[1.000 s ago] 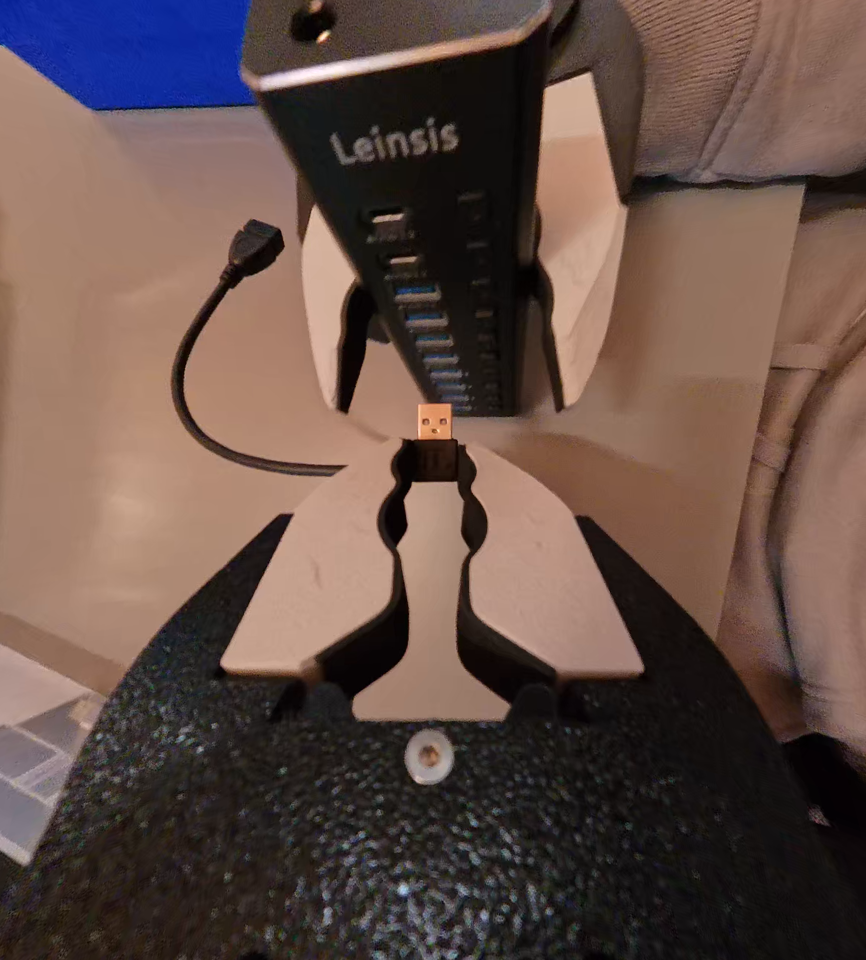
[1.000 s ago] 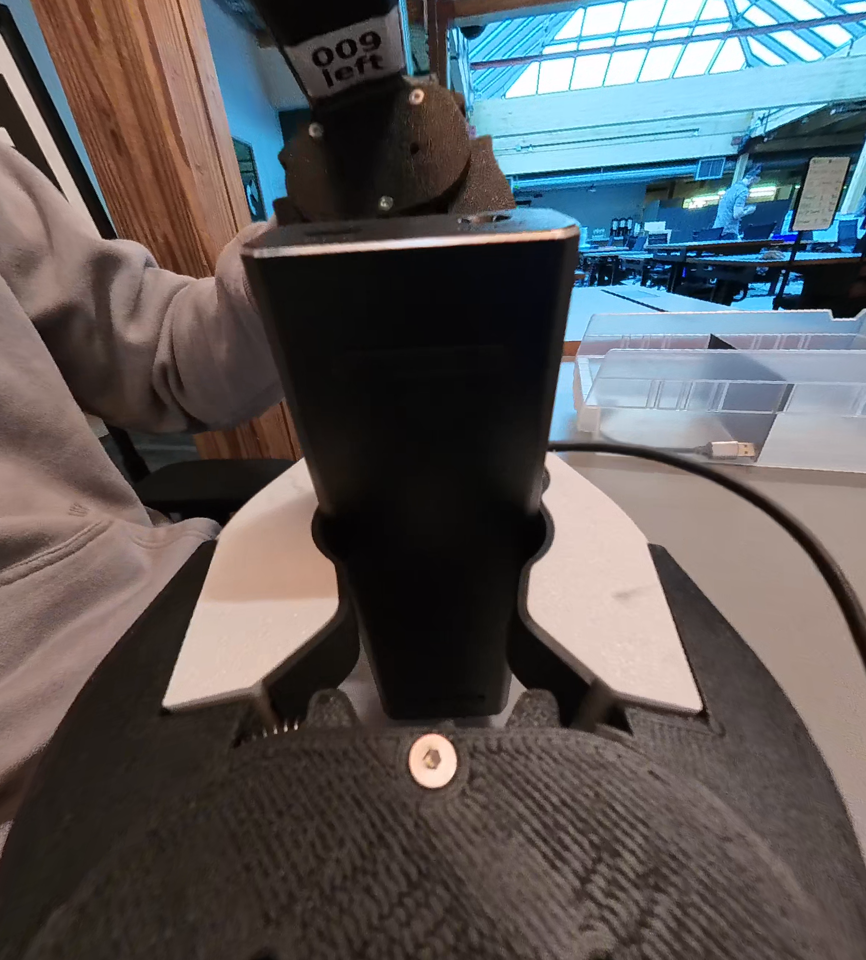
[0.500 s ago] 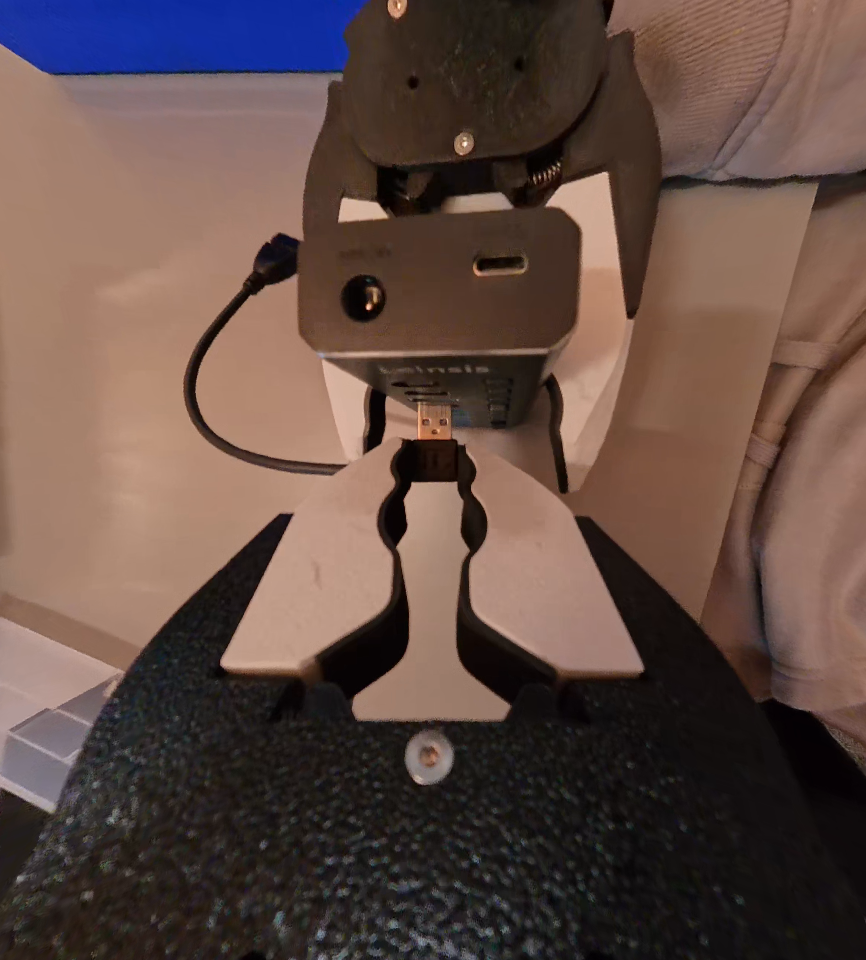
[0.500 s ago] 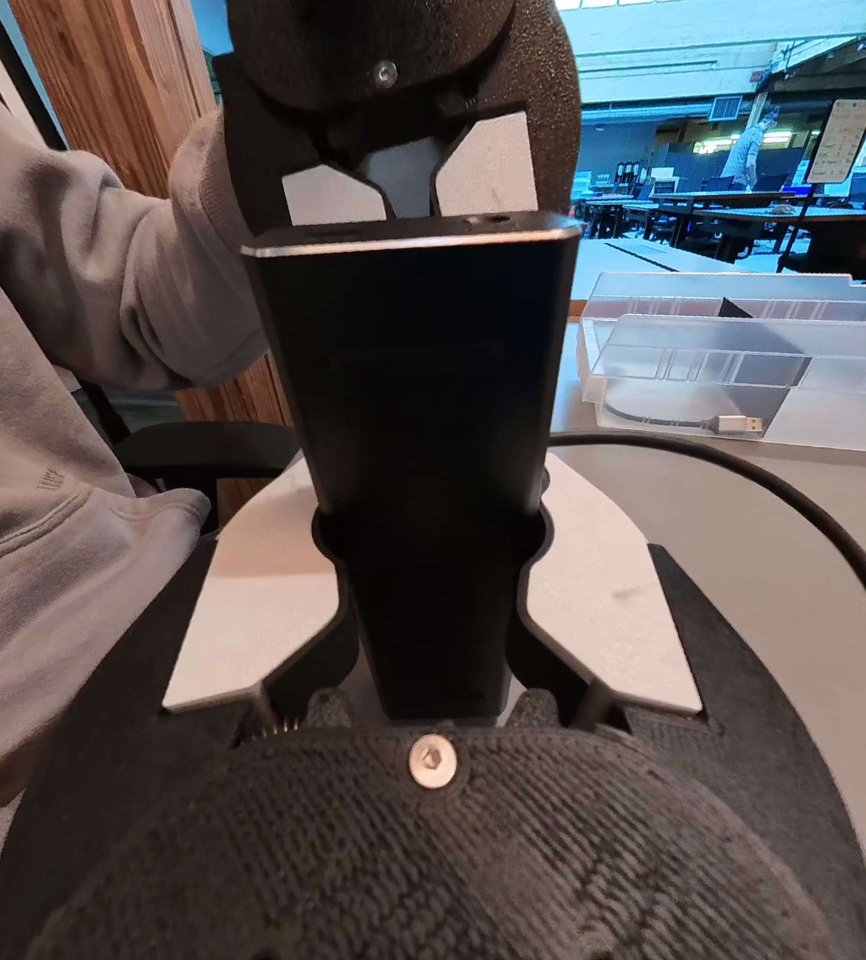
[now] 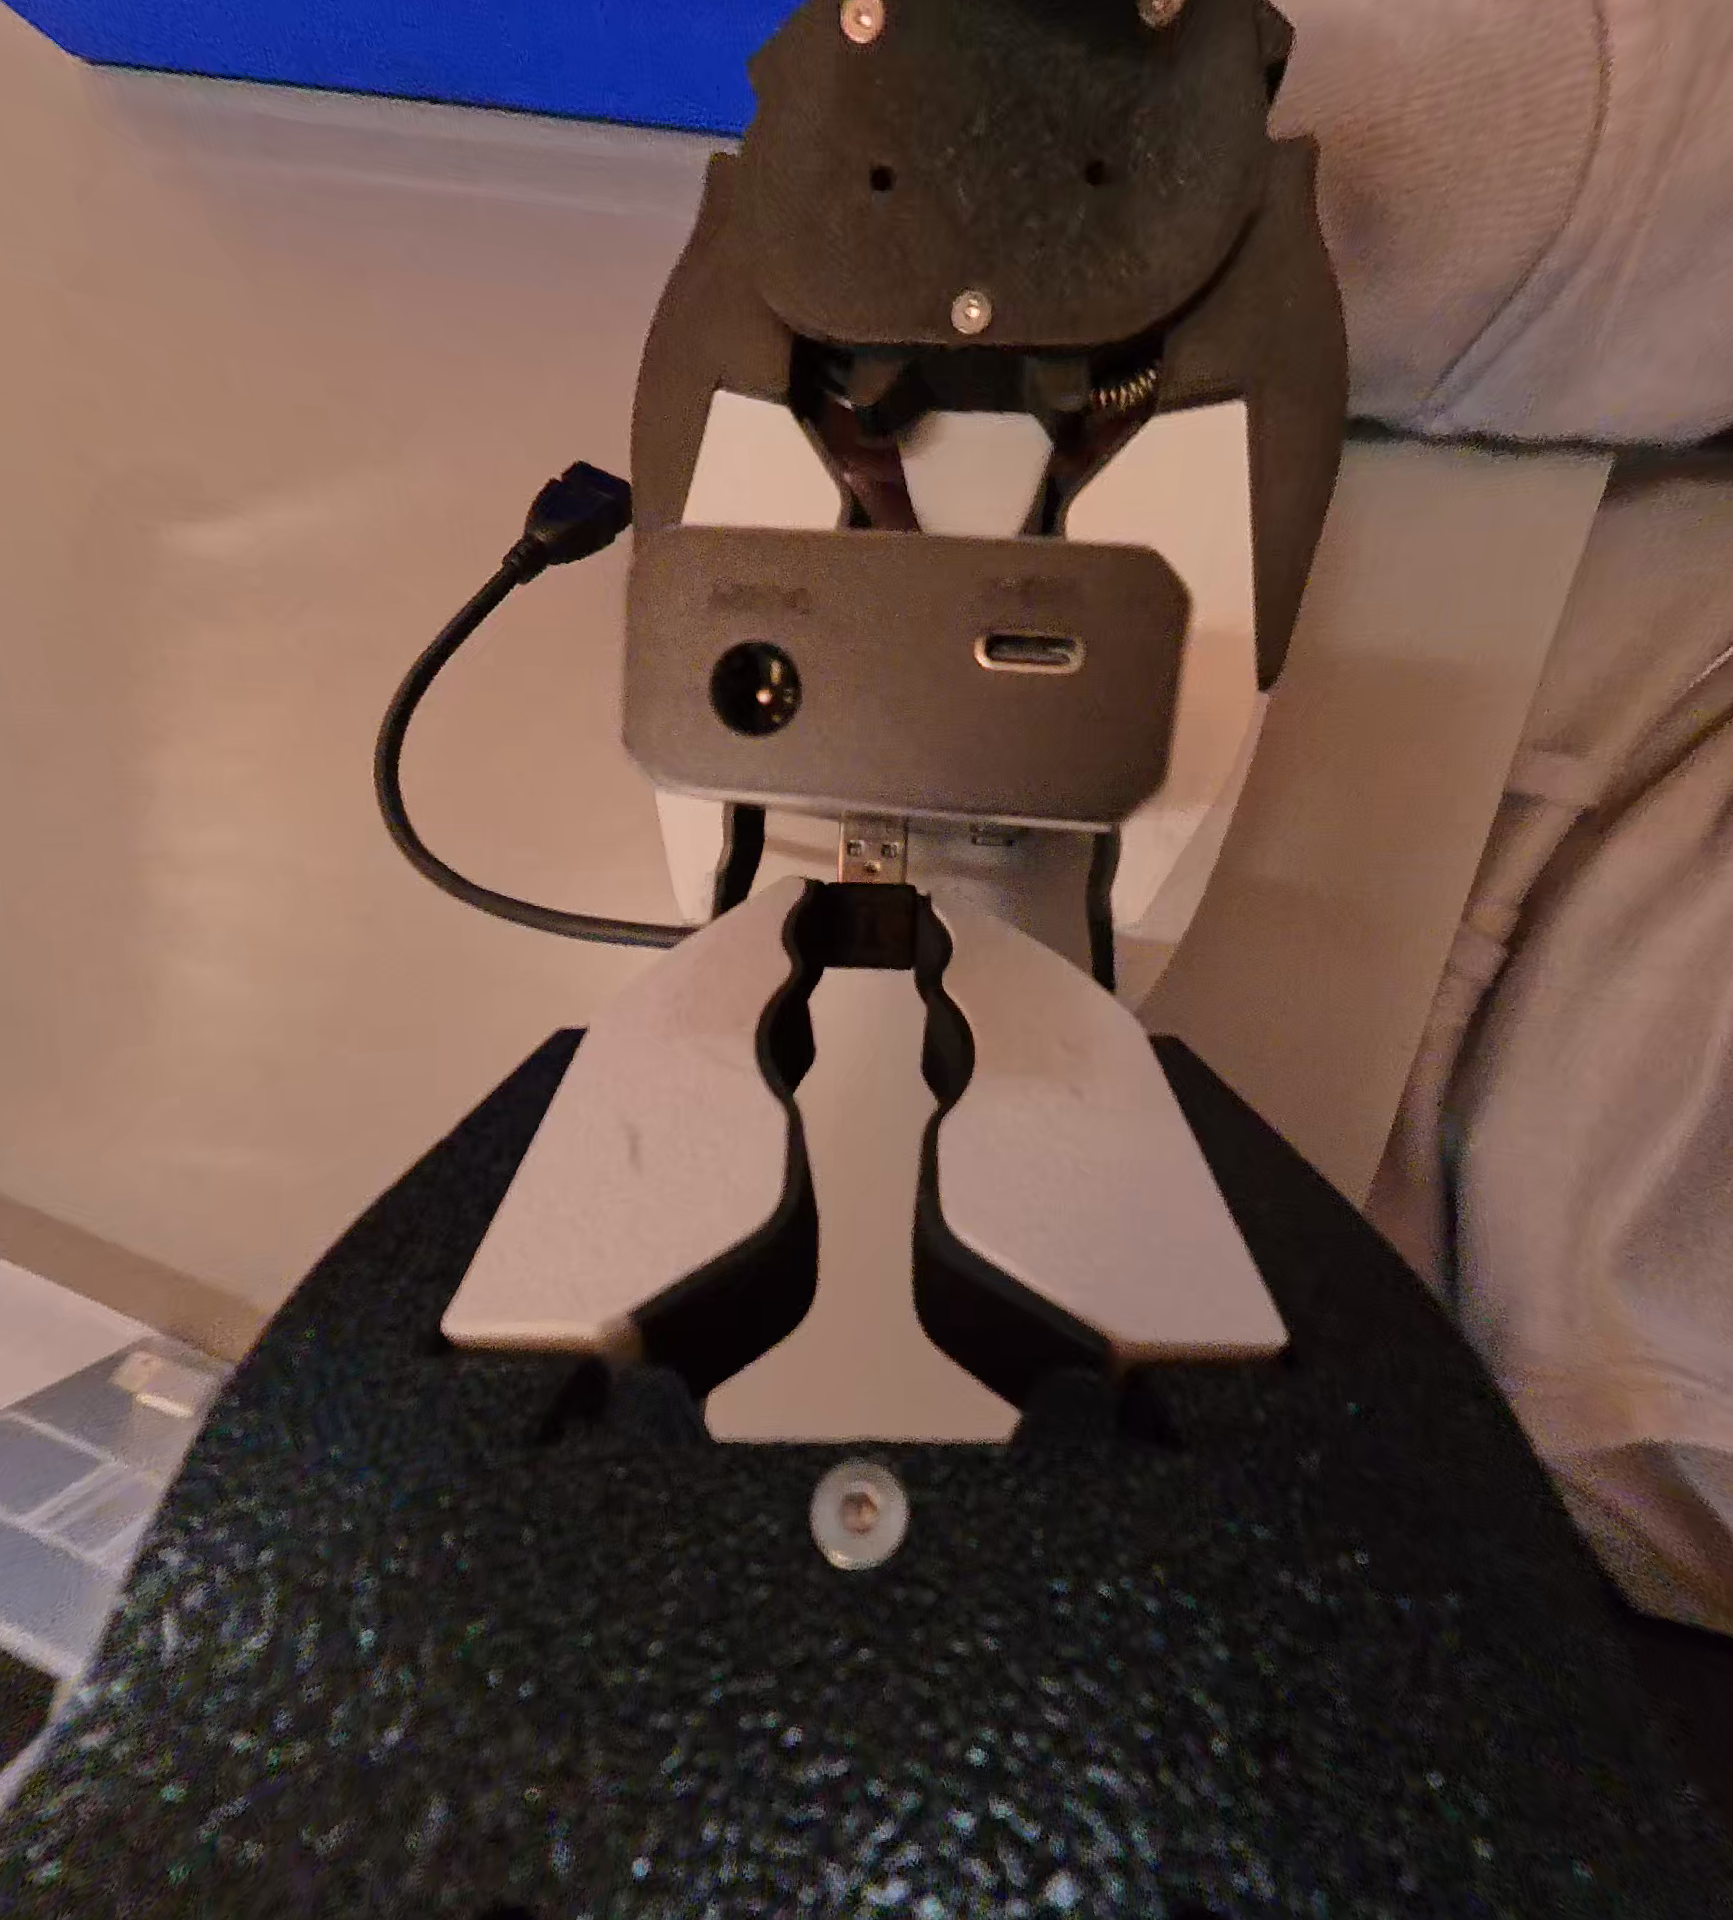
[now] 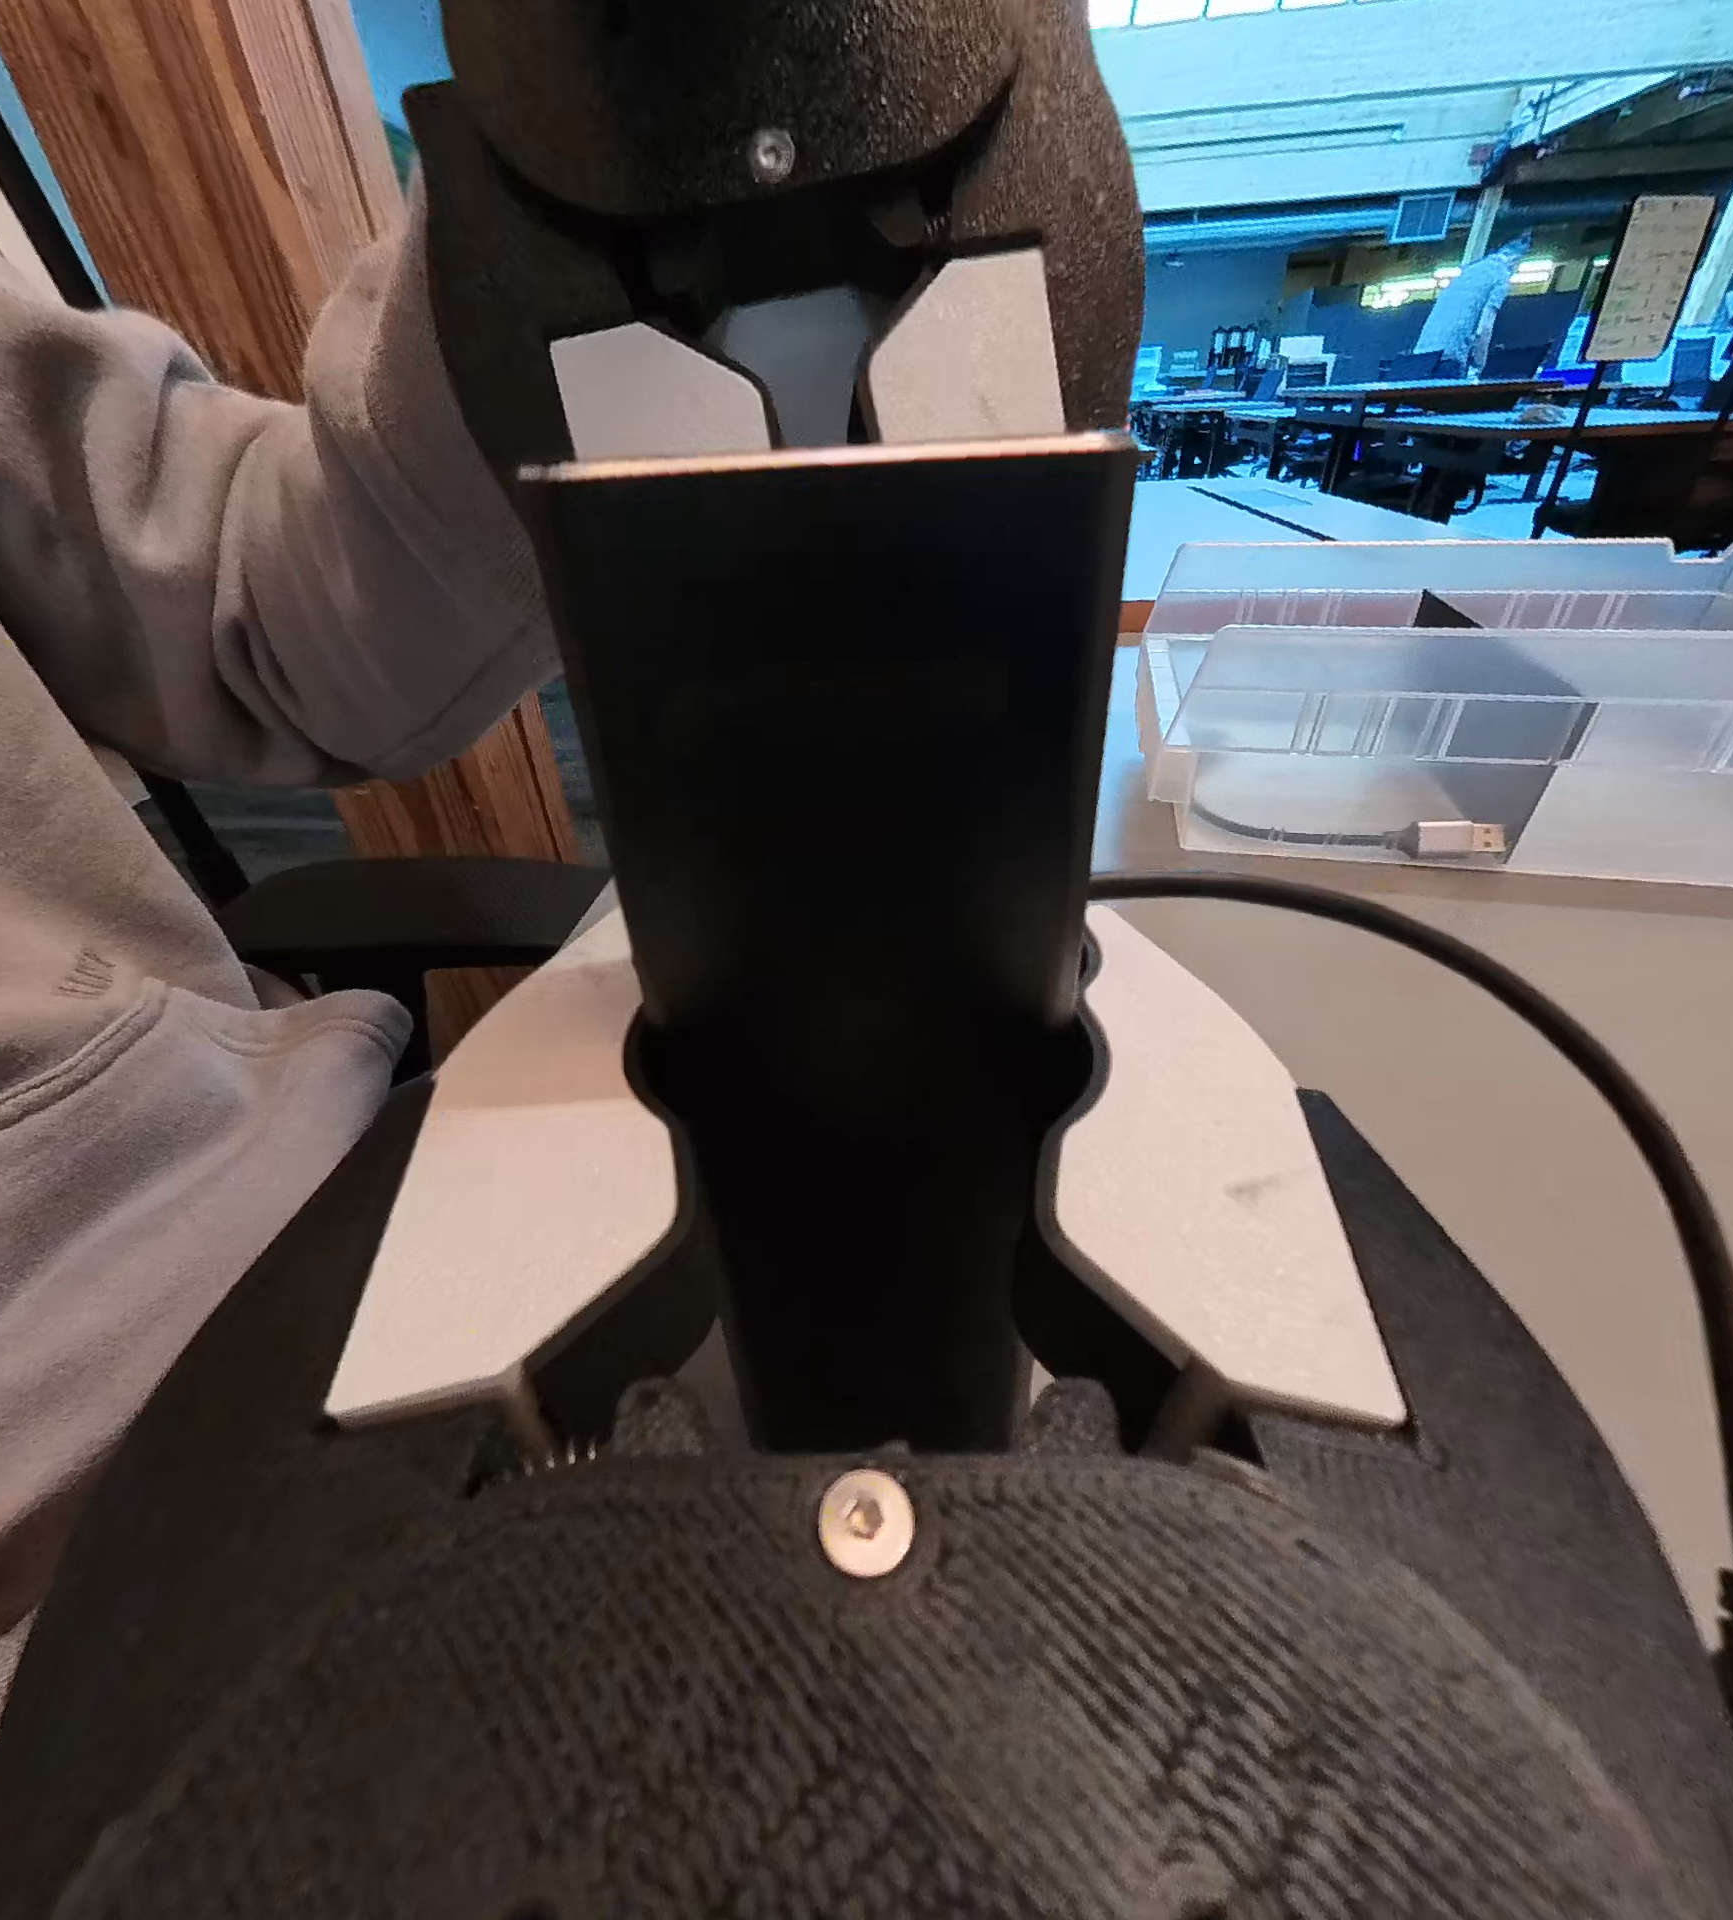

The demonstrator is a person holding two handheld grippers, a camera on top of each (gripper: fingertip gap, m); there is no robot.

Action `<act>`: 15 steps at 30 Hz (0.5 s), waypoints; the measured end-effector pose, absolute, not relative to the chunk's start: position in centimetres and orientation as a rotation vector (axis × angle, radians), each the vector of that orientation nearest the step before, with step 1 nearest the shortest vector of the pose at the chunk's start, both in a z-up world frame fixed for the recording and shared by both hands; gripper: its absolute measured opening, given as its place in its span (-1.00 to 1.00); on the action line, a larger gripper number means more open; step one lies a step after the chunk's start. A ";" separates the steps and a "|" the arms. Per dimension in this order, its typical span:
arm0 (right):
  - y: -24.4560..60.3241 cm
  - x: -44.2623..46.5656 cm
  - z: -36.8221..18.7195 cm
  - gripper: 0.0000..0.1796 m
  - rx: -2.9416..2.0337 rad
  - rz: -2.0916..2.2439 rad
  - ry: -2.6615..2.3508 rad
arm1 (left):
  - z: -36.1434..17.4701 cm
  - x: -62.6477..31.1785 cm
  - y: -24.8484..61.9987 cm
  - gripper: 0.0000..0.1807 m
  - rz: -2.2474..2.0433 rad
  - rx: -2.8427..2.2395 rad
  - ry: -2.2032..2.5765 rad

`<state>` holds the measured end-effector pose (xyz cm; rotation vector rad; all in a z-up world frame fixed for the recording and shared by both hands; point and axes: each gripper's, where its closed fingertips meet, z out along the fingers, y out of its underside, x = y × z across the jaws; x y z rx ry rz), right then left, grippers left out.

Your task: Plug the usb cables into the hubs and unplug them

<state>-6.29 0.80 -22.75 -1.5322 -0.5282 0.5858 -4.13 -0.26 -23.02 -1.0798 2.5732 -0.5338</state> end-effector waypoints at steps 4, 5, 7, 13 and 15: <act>0.7 -6.0 -22.4 -0.19 -1.512 0.604 -0.504 | -22.7 -3.8 -0.4 -0.82 -0.710 -1.174 2.499; 0.8 -5.9 -22.4 -0.19 -1.511 0.603 -0.500 | -22.6 -3.8 -0.5 -0.82 -0.745 -1.192 2.481; 0.7 -5.9 -22.4 -0.19 -1.511 0.604 -0.498 | -22.7 -3.7 -0.5 -0.82 -0.785 -1.226 2.461; 0.8 -6.2 -22.6 -0.19 -1.525 0.607 -0.520 | -22.7 -3.9 -0.3 -0.82 -0.601 -1.062 2.488; 0.7 -6.2 -22.5 -0.19 -1.518 0.606 -0.519 | -22.6 -3.9 -0.4 -0.82 -0.540 -1.028 2.498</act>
